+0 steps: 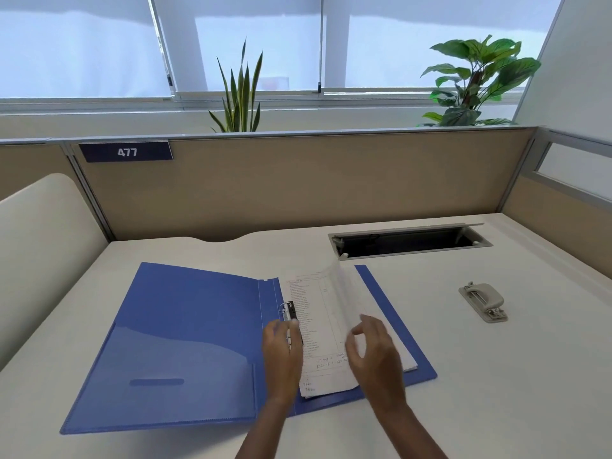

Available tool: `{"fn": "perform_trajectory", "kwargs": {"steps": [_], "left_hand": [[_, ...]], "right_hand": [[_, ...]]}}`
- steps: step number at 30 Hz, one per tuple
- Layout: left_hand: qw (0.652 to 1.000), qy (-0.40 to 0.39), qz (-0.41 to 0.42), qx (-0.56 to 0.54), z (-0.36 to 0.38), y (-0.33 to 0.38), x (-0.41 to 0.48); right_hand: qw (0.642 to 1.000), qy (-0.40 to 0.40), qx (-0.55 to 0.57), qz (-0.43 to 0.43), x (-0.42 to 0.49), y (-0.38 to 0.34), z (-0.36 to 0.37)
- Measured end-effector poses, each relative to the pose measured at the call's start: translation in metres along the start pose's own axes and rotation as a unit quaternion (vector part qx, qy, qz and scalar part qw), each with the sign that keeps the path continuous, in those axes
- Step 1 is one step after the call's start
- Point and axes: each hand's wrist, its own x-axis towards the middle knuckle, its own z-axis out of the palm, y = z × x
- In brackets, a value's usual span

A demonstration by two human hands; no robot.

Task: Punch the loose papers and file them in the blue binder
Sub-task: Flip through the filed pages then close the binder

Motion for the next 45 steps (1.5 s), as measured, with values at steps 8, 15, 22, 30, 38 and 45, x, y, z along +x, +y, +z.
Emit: {"fn": "perform_trajectory", "kwargs": {"steps": [8, 15, 22, 30, 38, 45], "left_hand": [[0.992, -0.060, -0.079, -0.080, -0.037, 0.025, 0.040], [0.993, -0.027, -0.116, -0.026, -0.077, -0.001, 0.053], [0.986, 0.030, -0.141, 0.090, -0.104, -0.027, 0.059], [0.974, 0.049, -0.161, 0.154, -0.105, -0.044, 0.057], [0.974, 0.047, -0.151, 0.161, -0.105, -0.046, 0.056], [0.978, 0.039, -0.140, 0.153, -0.106, -0.045, 0.055]], "right_hand": [[0.971, -0.126, 0.034, -0.201, -0.018, -0.055, 0.022], [0.985, -0.152, 0.082, -0.007, -0.004, -0.007, 0.019], [0.928, -0.237, -0.130, 0.255, 0.007, 0.072, 0.006], [0.897, -0.243, -0.195, 0.314, 0.007, 0.084, -0.003], [0.912, -0.211, -0.209, 0.283, 0.003, 0.079, 0.000], [0.945, -0.127, -0.242, 0.178, -0.006, 0.062, -0.001]]}}
